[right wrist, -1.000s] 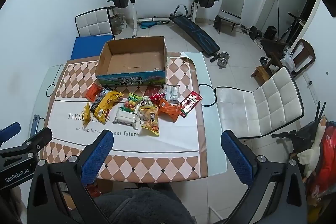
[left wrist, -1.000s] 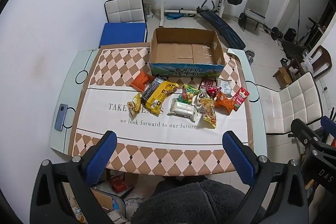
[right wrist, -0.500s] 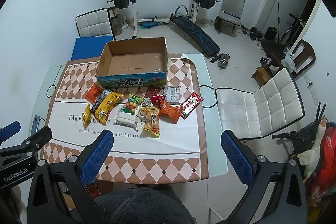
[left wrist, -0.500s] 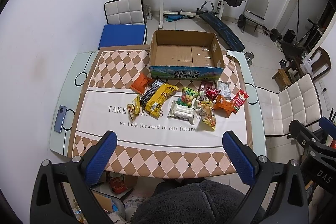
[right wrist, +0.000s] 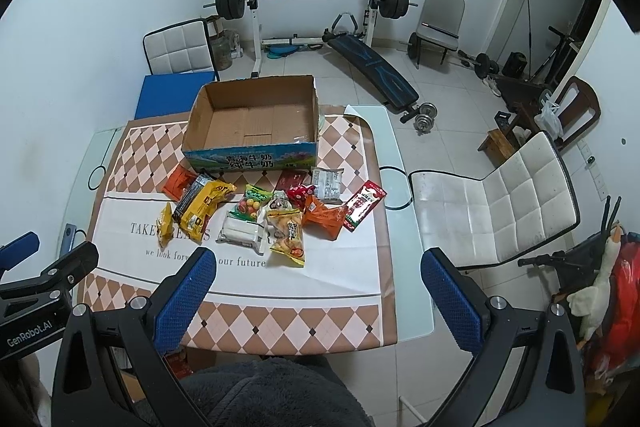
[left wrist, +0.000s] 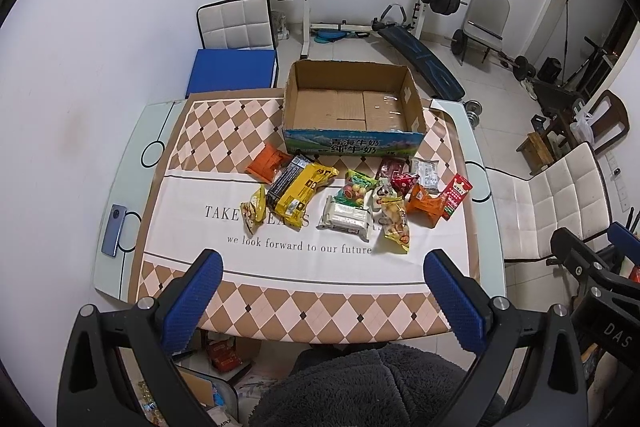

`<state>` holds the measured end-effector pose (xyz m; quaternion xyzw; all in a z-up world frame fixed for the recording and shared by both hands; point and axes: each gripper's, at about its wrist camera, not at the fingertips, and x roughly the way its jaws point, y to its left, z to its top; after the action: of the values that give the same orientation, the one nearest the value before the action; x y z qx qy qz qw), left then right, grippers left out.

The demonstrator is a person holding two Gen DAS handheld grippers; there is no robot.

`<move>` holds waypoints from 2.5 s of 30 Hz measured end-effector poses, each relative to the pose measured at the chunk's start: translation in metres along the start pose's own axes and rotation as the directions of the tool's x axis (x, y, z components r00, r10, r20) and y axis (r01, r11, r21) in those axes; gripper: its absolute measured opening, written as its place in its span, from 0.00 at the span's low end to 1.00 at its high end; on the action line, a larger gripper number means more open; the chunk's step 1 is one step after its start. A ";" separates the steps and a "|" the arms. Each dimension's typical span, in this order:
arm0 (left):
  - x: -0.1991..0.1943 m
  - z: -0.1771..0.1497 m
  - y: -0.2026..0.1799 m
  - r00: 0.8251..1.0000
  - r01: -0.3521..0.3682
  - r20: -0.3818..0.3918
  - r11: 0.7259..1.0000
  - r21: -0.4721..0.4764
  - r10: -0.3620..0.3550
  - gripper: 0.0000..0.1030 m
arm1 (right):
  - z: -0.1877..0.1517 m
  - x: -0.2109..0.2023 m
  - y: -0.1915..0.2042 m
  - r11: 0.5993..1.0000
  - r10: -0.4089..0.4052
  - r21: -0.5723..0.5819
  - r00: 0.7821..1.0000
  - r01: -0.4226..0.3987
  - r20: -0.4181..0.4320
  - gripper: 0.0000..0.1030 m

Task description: Organize snacks

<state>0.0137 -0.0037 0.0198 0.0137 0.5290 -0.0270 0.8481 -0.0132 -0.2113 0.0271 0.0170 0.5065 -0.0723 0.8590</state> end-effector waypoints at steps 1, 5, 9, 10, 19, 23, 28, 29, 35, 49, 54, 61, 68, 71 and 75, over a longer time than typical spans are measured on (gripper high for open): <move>0.000 0.001 0.000 1.000 0.000 -0.001 1.000 0.000 0.000 1.00 | 0.000 0.000 0.000 1.000 -0.001 0.000 1.000 0.001 0.000 1.00; -0.001 0.000 -0.001 1.000 0.000 0.002 1.000 0.000 0.000 1.00 | 0.000 0.000 0.000 1.000 0.001 0.001 1.000 -0.001 0.001 1.00; 0.000 0.000 0.000 1.000 0.000 0.002 1.000 0.000 0.000 1.00 | 0.000 -0.001 0.001 1.000 0.002 0.000 1.000 -0.002 0.002 1.00; 0.000 0.002 0.000 1.000 0.000 0.002 1.000 0.000 0.000 1.00 | 0.002 -0.001 0.002 1.000 0.002 0.000 1.000 -0.002 0.002 1.00; 0.000 0.001 -0.001 1.000 0.001 0.003 1.000 -0.001 -0.001 1.00 | 0.001 -0.001 0.001 1.000 0.003 0.001 1.000 -0.003 0.004 1.00; 0.000 -0.001 0.000 1.000 0.000 0.003 1.000 -0.002 0.000 1.00 | 0.000 -0.001 0.000 1.000 0.003 0.003 1.000 -0.003 0.004 1.00; 0.000 0.000 0.000 1.000 0.001 0.005 1.000 -0.003 -0.001 1.00 | 0.000 -0.001 0.000 1.000 0.005 0.003 1.000 -0.005 0.005 1.00; -0.001 -0.001 0.000 1.000 0.000 0.004 1.000 -0.003 0.000 1.00 | -0.001 -0.001 0.000 1.000 0.003 0.003 1.000 -0.003 0.006 1.00; -0.001 -0.002 0.000 1.000 0.000 0.005 1.000 -0.002 0.000 1.00 | 0.001 -0.002 0.001 1.000 0.005 0.002 1.000 -0.005 0.005 1.00; 0.009 0.010 -0.001 1.000 -0.014 -0.004 0.999 -0.031 0.014 1.00 | 0.019 0.016 0.005 0.999 0.042 0.000 0.999 -0.042 -0.027 1.00; 0.052 0.017 0.002 0.995 -0.100 -0.012 0.994 -0.040 0.099 1.00 | 0.024 0.064 -0.003 0.994 0.106 0.024 0.991 -0.104 -0.087 1.00; 0.154 0.019 0.022 0.971 -0.213 -0.121 0.977 -0.032 0.207 1.00 | 0.029 0.194 0.002 0.972 0.235 0.043 0.937 -0.232 -0.258 1.00; 0.240 0.024 0.039 0.949 -0.204 -0.235 0.978 0.045 0.209 1.00 | 0.030 0.310 0.047 0.966 0.245 0.022 0.880 -0.258 -0.407 1.00; 0.275 0.036 0.048 0.943 -0.180 -0.269 0.980 0.086 0.197 1.00 | 0.032 0.354 0.061 0.957 0.284 0.087 0.840 -0.276 -0.462 1.00; 0.320 0.059 0.058 0.937 -0.131 -0.303 0.979 0.155 0.173 1.00 | 0.034 0.400 0.068 0.954 0.298 0.191 0.795 -0.231 -0.528 1.00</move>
<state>0.2103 0.0416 -0.2415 0.1150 0.6519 0.0060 0.7495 0.2161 -0.1900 -0.3088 0.1577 0.7198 0.0271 0.6755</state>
